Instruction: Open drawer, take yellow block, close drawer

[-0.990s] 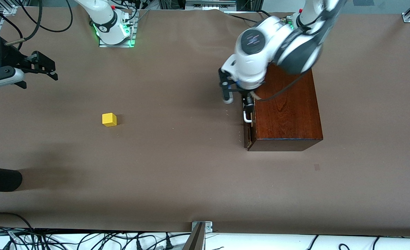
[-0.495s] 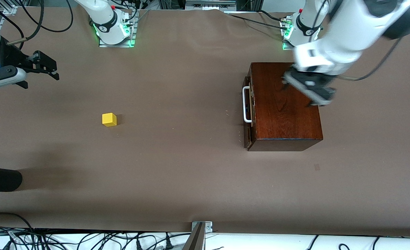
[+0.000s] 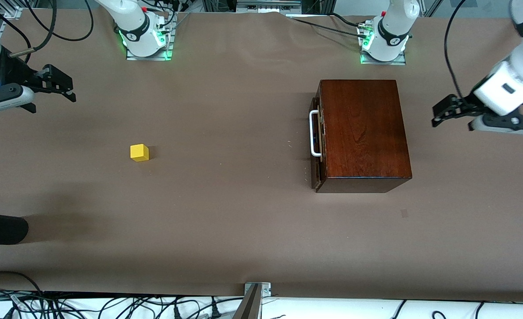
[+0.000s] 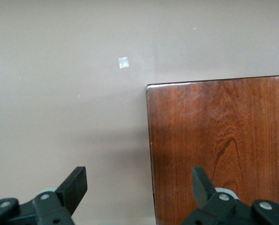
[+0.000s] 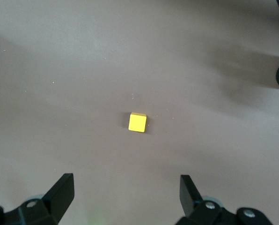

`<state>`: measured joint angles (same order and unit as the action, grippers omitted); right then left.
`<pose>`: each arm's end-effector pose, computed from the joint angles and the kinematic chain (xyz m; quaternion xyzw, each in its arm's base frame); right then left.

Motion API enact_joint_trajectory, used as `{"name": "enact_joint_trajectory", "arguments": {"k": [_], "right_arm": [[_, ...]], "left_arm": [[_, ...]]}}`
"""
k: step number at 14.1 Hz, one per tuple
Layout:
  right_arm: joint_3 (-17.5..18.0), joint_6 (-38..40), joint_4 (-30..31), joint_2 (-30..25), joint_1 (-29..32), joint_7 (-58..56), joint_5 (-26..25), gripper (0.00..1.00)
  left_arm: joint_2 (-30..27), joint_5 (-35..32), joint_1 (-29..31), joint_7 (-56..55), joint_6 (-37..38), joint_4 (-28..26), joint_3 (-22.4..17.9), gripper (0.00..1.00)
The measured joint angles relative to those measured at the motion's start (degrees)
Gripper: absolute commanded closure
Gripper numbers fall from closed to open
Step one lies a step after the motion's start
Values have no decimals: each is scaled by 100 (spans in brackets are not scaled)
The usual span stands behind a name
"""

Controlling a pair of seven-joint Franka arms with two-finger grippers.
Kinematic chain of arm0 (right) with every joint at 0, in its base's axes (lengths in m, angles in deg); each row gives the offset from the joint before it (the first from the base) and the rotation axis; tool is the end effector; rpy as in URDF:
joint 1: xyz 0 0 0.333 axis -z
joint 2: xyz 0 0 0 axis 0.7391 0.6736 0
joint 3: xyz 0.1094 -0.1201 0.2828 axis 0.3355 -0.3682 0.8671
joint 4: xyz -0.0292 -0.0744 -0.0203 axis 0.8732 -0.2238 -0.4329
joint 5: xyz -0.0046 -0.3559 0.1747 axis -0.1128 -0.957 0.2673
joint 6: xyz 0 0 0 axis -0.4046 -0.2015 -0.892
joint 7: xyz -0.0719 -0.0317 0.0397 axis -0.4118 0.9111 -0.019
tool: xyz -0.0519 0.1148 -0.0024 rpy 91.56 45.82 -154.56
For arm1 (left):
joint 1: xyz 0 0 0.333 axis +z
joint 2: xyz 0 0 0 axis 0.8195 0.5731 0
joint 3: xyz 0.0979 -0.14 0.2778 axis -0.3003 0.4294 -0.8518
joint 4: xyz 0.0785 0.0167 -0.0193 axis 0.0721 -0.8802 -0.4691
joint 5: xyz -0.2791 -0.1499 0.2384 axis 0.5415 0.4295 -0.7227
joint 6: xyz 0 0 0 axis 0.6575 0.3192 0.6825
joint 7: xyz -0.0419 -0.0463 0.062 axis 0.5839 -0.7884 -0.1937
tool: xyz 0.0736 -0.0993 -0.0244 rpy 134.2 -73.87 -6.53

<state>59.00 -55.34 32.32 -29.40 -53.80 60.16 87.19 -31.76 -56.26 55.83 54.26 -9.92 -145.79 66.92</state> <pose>0.5572 0.0504 0.6164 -0.9885 -0.1506 0.0034 0.0147 0.5581 -0.0253 0.5771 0.9998 -0.0090 -0.0180 0.0003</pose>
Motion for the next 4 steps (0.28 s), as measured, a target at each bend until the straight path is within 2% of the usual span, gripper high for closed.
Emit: {"name": "enact_joint_trajectory", "arguments": {"k": [2,4], "right_arm": [[1,4,0,0,0,0,0,0],[1,5,-1,0,0,0,0,0]], "left_arm": [[37,0,0,-55,461,393,-77,0],[86,0,-3,-100,609,578,-80,0]]}}
